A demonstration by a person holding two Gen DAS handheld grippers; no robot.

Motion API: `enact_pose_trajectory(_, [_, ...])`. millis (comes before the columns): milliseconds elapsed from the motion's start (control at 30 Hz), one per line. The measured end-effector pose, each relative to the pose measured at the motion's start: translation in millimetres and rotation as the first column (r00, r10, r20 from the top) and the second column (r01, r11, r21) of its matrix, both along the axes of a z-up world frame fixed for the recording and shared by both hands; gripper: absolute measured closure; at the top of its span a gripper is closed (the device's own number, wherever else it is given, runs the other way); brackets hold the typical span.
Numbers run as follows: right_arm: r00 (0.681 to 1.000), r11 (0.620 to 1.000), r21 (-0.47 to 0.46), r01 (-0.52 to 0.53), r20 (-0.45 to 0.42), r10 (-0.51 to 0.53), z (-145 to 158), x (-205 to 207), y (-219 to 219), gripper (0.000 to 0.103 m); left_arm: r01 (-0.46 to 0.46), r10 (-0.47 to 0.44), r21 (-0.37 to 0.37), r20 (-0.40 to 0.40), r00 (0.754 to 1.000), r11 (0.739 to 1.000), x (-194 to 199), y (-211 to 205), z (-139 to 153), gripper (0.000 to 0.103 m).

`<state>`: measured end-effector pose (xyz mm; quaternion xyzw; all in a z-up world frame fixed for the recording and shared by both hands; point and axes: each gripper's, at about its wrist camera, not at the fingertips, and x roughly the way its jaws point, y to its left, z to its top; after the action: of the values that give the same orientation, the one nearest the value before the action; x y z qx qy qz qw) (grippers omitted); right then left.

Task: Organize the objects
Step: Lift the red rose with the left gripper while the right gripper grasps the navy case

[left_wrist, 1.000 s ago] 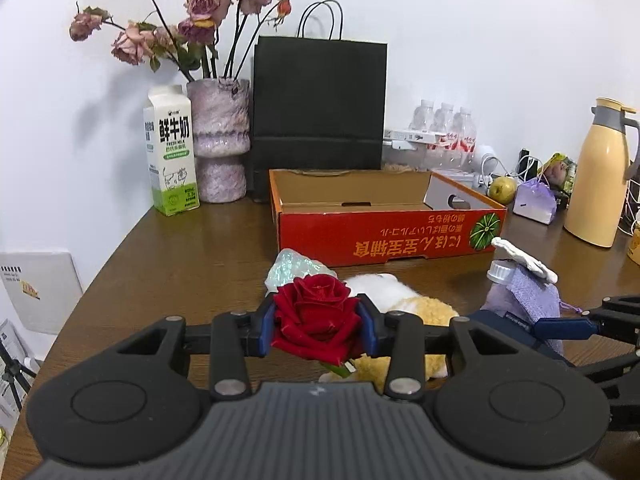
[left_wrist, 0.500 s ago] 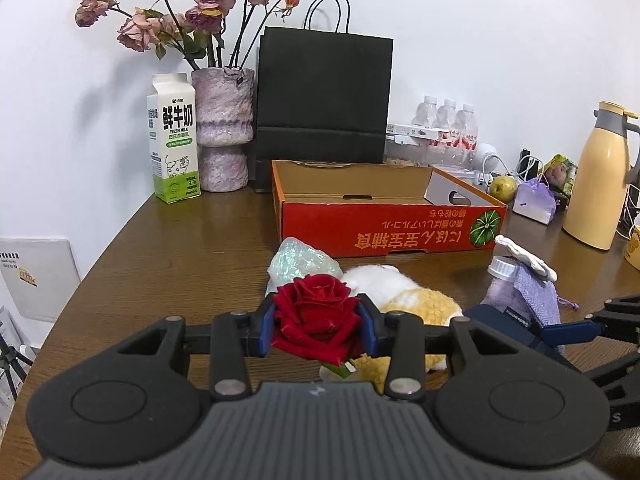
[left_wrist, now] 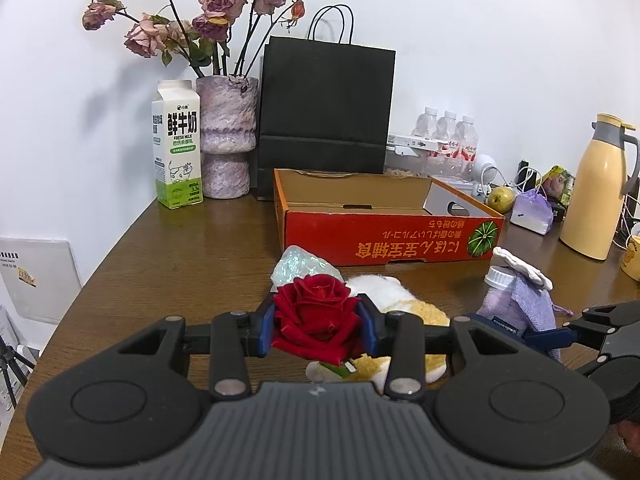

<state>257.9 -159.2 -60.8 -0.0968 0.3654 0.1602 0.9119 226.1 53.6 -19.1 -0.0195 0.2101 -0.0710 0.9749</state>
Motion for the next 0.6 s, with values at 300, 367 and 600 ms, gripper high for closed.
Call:
enact_pose_trajectory(300, [0.999,0.998,0.065,-0.008,-0.046,0.011,2,-5,-13,0.032,-0.008,0.008,-0.011,0.004,1.000,1.000,-1,4,1,0.062])
enact_pose_trajectory(367, [0.999,0.997,0.083,0.000,-0.033,0.002,-2,-3,-13,0.032,-0.008,0.008,-0.010,0.004,1.000,1.000,-1,4,0,0.062])
enact_pose_trajectory(600, [1.000,0.991,0.131,-0.008,0.029,0.004,-1,-14,-15,0.041,-0.012,0.012,-0.010,0.000,1.000,1.000,-1,5,0,0.062])
